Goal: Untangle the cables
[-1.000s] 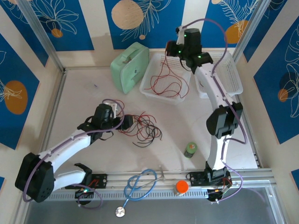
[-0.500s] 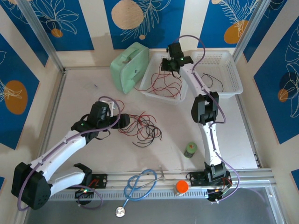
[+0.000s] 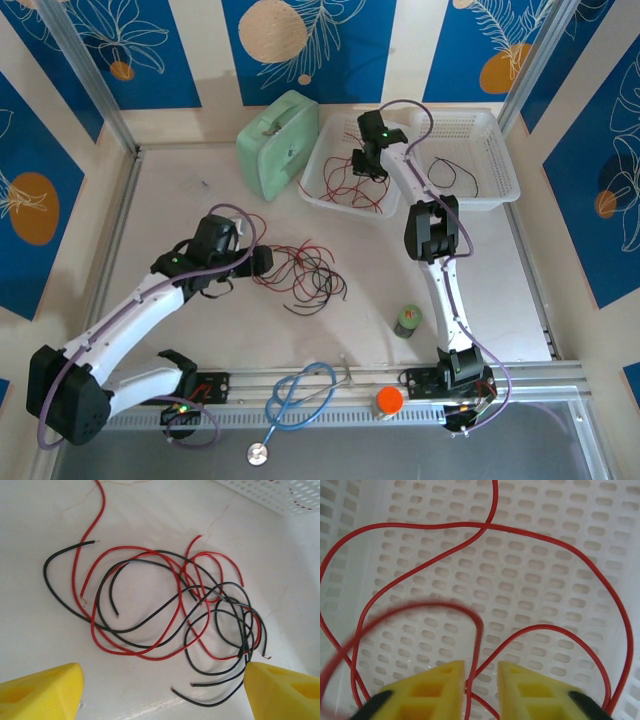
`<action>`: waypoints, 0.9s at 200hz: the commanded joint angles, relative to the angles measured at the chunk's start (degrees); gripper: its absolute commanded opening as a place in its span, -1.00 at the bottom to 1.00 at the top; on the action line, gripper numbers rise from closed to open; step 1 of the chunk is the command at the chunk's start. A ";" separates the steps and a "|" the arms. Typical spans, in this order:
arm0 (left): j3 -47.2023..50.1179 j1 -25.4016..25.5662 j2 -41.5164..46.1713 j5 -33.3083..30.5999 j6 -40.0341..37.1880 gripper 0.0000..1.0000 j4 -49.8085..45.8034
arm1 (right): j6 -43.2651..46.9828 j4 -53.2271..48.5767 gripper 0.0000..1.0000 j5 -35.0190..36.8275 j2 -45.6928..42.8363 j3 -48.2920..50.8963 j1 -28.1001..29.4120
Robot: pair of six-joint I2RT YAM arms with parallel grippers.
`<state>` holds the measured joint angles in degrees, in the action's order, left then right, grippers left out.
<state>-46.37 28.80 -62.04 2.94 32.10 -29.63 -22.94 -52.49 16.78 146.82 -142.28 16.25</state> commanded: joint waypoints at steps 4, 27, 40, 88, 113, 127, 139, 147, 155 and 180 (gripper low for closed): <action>-2.81 0.47 -1.68 -3.48 2.42 0.62 -5.90 | 1.56 -0.95 -0.28 1.66 -7.59 0.10 0.45; -3.55 0.47 -4.00 -6.44 4.30 0.52 -8.75 | 2.59 -0.86 -0.19 2.46 -13.18 2.27 0.54; -3.63 0.31 -5.60 -7.53 5.23 0.46 -9.33 | 3.16 -0.54 -0.18 2.84 -17.20 4.39 0.63; -5.25 -1.36 -14.35 -8.44 6.45 0.21 -6.72 | 4.85 3.14 -0.10 2.61 -36.53 19.00 1.22; -5.93 -3.03 -18.83 -9.52 6.50 0.03 -4.10 | 4.83 8.03 -0.02 1.74 -49.84 32.92 2.67; -5.84 -4.19 -20.73 -10.39 6.66 -0.06 -2.47 | 4.25 10.24 0.01 1.37 -57.11 40.85 3.55; -5.77 -5.28 -22.05 -10.76 6.84 -0.10 -1.48 | 3.22 11.62 0.03 0.80 -63.04 47.32 4.11; -5.67 -6.08 -22.92 -10.72 6.93 -0.12 -0.63 | 2.45 12.36 0.04 0.24 -66.65 51.41 4.39; -5.42 -6.73 -23.68 -10.48 6.93 -0.14 0.38 | 1.62 12.98 0.05 -0.37 -70.04 54.85 4.62; -4.46 -8.16 -26.50 -8.21 6.93 -0.18 5.02 | -0.87 13.30 0.05 -1.83 -78.18 63.53 5.31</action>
<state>-50.85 22.11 -86.28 -6.11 38.74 -29.69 -20.71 -41.30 17.41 74.24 -85.03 21.02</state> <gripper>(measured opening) 0.418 0.525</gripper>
